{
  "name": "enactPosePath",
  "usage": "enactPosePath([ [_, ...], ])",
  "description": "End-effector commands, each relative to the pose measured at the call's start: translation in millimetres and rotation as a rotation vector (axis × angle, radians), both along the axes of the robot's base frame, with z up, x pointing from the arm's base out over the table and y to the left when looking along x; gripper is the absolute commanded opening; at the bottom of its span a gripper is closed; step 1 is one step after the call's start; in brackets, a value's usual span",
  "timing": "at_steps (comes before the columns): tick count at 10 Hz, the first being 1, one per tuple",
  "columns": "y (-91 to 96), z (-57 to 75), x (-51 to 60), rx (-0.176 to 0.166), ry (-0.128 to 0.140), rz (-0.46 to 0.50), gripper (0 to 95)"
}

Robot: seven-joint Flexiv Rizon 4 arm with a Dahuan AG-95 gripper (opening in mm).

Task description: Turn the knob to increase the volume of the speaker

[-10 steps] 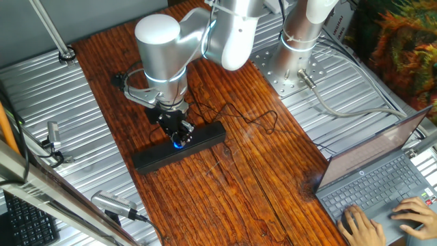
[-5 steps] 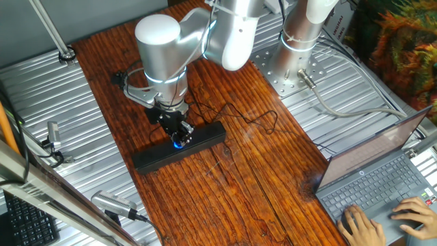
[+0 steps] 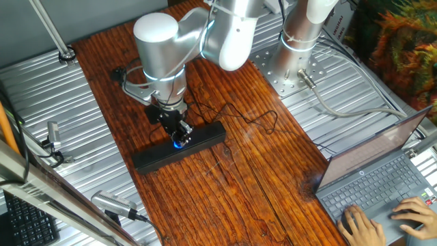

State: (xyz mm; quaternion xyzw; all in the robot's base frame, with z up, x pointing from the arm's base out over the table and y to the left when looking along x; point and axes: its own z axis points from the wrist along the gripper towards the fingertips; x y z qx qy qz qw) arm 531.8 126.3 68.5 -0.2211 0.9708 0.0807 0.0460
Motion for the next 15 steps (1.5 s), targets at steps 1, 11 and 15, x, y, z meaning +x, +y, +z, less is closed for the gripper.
enactPosePath([
  [1,-0.8,-0.5,0.1,0.004,-0.003,-0.015,0.0],
  [11,-3.5,0.3,0.6,0.001,0.0,-0.111,0.0],
  [15,-3.8,0.1,0.6,0.008,0.011,-0.16,0.0],
])
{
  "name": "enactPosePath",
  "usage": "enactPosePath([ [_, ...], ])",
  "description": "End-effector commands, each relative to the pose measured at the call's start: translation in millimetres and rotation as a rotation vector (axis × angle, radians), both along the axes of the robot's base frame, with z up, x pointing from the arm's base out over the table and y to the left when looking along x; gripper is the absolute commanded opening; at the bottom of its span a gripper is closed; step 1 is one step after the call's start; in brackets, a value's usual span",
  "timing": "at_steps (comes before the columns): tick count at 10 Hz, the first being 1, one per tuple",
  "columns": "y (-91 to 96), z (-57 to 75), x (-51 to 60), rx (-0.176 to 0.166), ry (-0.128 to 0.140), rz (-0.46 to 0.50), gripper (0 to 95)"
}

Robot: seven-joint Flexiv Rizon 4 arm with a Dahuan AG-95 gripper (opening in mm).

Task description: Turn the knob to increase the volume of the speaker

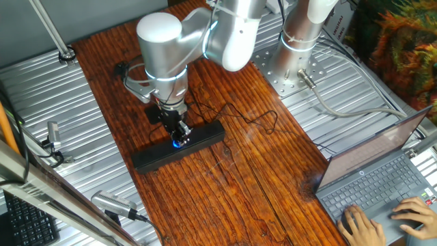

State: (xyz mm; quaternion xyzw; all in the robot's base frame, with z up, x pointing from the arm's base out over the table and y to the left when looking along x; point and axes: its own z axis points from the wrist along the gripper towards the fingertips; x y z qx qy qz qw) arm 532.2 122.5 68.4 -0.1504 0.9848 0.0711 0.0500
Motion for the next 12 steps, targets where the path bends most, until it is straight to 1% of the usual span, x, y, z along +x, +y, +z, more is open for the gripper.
enactPosePath([
  [1,-0.1,0.2,0.3,0.038,0.014,-0.043,0.0],
  [4,-0.2,-0.1,0.4,0.043,0.032,-0.072,0.0],
  [5,-0.2,-0.1,0.4,0.039,0.037,-0.08,0.0],
  [7,-0.3,-0.2,0.5,0.062,0.05,-0.118,0.0],
  [8,-0.3,-0.2,0.5,0.06,0.053,-0.13,0.0],
  [9,-0.4,0.0,0.6,0.071,0.058,-0.145,0.0],
  [10,-0.4,0.1,0.8,0.065,0.06,-0.155,0.0],
  [12,-0.6,-0.3,1.1,0.072,0.071,-0.182,0.0],
])
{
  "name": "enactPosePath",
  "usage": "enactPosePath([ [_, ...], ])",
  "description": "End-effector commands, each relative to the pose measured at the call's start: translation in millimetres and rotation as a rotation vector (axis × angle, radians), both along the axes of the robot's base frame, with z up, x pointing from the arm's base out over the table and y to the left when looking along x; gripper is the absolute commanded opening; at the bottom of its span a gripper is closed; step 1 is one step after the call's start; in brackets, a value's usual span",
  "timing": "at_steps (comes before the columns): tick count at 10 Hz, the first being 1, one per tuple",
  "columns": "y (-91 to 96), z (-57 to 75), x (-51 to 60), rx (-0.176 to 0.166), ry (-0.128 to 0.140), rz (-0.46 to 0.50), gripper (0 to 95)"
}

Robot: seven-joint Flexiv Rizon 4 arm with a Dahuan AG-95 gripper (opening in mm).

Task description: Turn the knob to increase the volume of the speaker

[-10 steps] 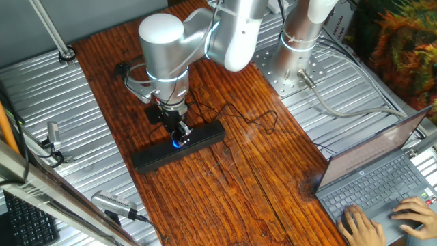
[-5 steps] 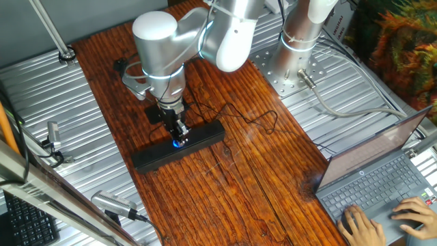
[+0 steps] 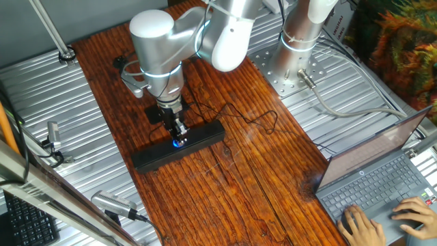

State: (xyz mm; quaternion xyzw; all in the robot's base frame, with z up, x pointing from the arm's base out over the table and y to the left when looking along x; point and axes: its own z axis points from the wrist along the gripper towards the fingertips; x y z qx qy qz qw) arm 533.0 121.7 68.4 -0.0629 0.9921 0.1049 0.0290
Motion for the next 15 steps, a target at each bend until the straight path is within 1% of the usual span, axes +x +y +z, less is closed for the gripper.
enactPosePath([
  [1,0.0,-0.1,0.4,0.006,0.013,-0.028,0.0],
  [3,-0.1,0.0,0.4,0.006,0.025,-0.061,0.0],
  [5,-0.3,0.1,0.3,-0.002,0.033,-0.086,0.0],
  [8,-0.7,0.3,0.1,0.013,0.048,-0.145,0.0],
  [10,-0.8,0.1,0.2,0.012,0.052,-0.168,0.0],
  [12,-0.8,-0.2,0.3,-0.002,0.054,-0.178,0.0],
  [13,-0.9,-0.2,0.3,0.002,0.06,-0.185,0.0],
  [14,-0.9,-0.1,0.3,0.0,0.065,-0.19,0.0],
  [15,-0.9,-0.1,0.3,0.012,0.066,-0.196,0.0],
])
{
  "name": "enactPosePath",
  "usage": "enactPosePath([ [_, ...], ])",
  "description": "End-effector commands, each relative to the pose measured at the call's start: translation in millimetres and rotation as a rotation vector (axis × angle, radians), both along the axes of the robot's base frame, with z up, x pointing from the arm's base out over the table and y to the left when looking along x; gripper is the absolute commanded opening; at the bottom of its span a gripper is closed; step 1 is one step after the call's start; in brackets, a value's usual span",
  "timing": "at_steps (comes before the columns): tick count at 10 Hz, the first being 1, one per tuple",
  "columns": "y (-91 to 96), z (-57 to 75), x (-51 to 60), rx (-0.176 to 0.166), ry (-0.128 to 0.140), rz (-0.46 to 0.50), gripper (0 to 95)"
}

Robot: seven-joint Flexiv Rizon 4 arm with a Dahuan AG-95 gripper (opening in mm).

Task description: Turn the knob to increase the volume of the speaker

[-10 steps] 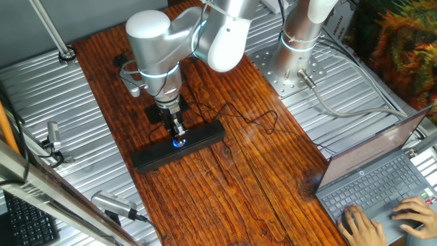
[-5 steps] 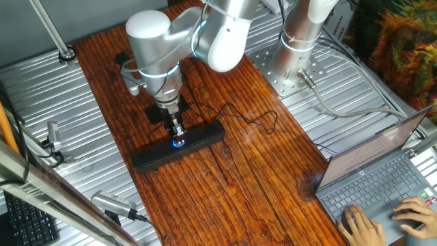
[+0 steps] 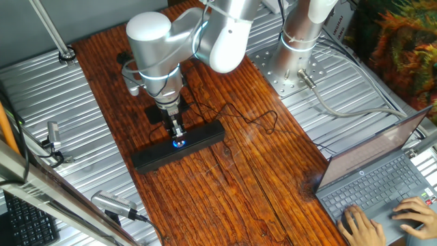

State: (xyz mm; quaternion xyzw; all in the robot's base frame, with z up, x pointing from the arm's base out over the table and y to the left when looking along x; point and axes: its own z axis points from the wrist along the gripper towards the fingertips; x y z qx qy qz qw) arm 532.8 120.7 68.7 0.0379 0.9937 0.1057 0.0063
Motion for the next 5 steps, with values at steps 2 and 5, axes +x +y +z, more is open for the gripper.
enactPosePath([
  [2,0.1,-0.6,0.5,0.004,0.003,0.004,0.0],
  [5,0.1,-0.6,0.5,0.03,-0.002,-0.002,0.0],
])
